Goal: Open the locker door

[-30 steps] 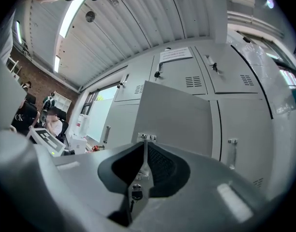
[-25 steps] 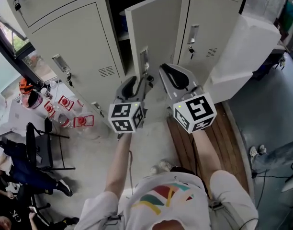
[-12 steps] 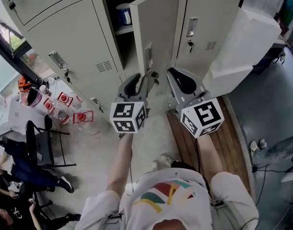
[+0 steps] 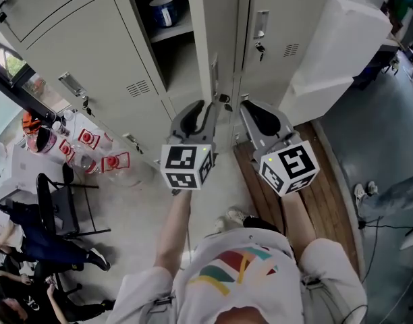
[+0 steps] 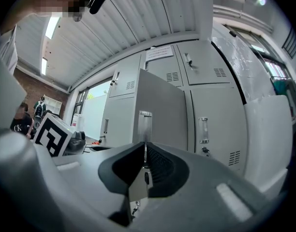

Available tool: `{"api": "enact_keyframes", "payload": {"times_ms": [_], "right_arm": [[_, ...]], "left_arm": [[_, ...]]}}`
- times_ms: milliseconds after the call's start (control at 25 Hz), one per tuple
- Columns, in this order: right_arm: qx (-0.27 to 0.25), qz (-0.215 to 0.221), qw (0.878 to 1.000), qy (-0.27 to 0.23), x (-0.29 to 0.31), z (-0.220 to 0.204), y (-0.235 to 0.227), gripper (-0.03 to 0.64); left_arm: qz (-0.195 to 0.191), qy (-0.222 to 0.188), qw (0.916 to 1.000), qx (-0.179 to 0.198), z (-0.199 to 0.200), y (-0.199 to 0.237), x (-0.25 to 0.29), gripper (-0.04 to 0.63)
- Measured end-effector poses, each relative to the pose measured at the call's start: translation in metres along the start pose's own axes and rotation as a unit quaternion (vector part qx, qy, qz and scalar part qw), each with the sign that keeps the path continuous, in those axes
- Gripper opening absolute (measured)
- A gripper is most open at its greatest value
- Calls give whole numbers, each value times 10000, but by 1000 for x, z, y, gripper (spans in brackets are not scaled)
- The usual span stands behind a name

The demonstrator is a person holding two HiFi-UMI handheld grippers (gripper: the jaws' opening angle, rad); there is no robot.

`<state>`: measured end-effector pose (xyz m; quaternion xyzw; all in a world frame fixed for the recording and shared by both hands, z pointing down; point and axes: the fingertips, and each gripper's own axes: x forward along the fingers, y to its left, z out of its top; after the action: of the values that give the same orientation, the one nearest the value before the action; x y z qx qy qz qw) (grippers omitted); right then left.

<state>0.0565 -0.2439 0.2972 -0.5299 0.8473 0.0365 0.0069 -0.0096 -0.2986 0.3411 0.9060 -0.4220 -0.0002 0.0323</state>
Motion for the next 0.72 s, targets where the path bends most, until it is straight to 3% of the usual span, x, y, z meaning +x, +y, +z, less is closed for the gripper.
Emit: {"api": "enact_keyframes", "payload": {"times_ms": [720], "right_arm": [[130,-700,9971,261,-59,-23,-36,15]], "left_arm": [[-1053,169,9943,33,-8,-92,36,77]]}}
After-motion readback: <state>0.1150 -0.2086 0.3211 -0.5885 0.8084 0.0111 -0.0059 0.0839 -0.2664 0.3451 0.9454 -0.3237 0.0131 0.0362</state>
